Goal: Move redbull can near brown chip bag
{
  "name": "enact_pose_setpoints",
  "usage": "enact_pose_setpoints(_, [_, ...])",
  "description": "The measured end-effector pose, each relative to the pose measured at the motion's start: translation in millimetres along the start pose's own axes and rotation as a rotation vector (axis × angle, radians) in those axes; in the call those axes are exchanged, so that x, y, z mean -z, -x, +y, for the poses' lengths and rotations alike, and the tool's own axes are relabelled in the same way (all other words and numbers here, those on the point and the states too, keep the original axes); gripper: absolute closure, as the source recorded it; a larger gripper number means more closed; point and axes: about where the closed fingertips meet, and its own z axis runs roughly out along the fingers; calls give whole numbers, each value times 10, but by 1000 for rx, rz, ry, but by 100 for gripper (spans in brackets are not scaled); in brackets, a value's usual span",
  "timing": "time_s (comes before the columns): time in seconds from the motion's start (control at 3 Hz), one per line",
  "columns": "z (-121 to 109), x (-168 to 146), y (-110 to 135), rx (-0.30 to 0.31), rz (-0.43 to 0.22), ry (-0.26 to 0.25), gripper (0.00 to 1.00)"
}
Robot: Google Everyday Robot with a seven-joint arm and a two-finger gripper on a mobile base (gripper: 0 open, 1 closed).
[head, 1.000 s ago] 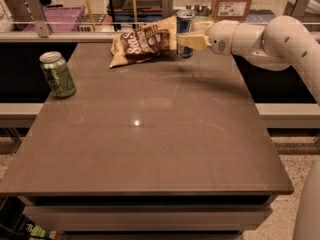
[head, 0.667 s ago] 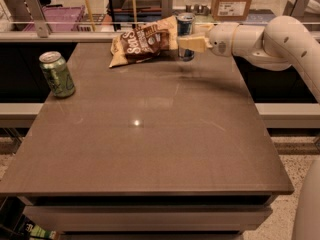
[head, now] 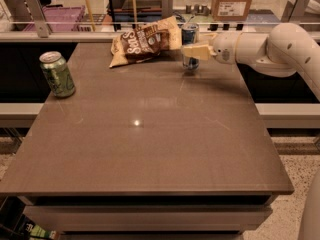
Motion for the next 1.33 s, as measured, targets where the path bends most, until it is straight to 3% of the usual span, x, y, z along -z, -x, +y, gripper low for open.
enact_pose_setpoints(1.33, [-41, -119, -290, -32, -26, 9, 100])
